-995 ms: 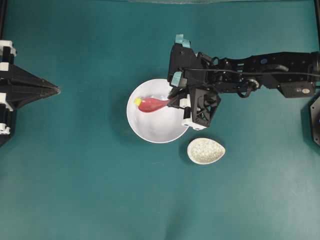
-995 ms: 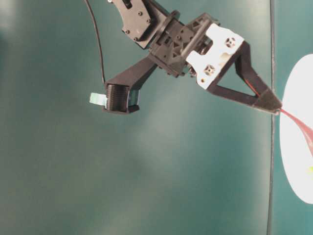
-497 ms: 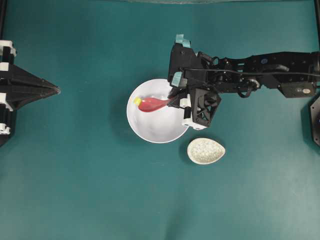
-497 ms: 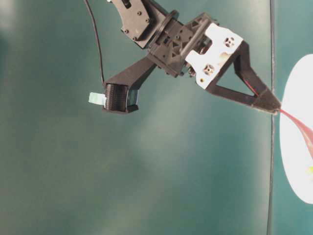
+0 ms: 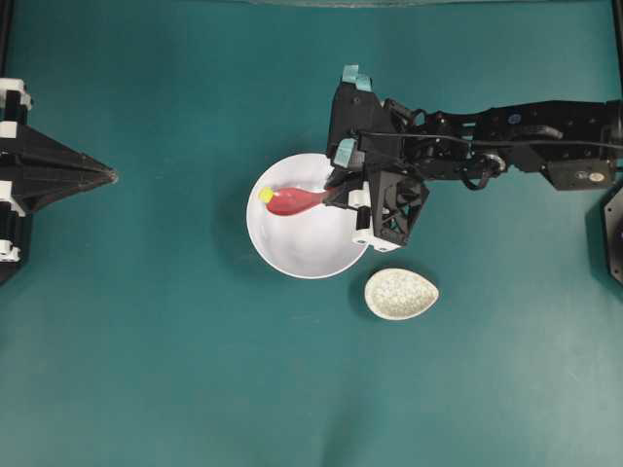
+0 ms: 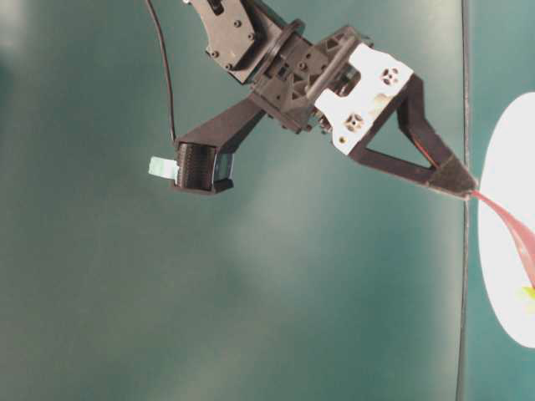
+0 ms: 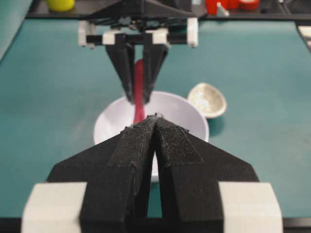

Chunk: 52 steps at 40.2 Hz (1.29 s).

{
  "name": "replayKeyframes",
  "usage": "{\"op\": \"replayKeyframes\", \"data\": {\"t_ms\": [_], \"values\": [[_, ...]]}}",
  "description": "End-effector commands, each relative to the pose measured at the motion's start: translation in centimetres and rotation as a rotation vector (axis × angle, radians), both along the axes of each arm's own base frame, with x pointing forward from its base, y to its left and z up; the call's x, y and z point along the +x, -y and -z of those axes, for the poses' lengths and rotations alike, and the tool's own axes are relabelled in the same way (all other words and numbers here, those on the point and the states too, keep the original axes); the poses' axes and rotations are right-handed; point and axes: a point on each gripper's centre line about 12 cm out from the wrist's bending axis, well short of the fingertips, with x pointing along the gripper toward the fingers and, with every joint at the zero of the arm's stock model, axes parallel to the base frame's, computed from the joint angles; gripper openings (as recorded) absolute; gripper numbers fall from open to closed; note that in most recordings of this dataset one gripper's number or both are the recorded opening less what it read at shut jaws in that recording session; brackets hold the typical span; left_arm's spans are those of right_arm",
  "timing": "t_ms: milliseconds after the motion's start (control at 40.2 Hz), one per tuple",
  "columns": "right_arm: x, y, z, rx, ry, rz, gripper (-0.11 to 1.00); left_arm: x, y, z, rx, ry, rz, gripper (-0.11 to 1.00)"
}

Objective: Scoop the yellow hexagonal prism block from the bowl with a spoon using the right arm.
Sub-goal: 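Push the spoon under the yellow block along the bowl wall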

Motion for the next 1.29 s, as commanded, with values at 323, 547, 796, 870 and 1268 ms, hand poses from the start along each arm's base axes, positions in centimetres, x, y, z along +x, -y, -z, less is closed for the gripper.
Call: {"op": "replayKeyframes", "data": {"t_ms": [323, 547, 796, 870, 1268], "values": [[0.54, 0.25, -2.47, -0.018, 0.086, 0.009, 0.24, 0.21, -0.06, -1.24, 0.004, 0.031, -0.003, 0.01], [0.55, 0.26, -2.48, -0.018, 0.087, 0.009, 0.24, 0.22, -0.06, -1.29, 0.004, 0.031, -0.003, 0.01], [0.54, 0.25, -2.47, -0.018, 0.086, 0.009, 0.24, 0.21, -0.03, -1.22, 0.004, 0.029, -0.001, 0.01], [0.55, 0.26, -2.48, -0.018, 0.087, 0.009, 0.24, 0.21, -0.06, -1.22, 0.004, 0.029, -0.003, 0.01], [0.35, 0.17, -2.81, -0.019, 0.095, 0.008, 0.24, 0.21, -0.06, -1.22, 0.004, 0.029, -0.003, 0.01]]}}
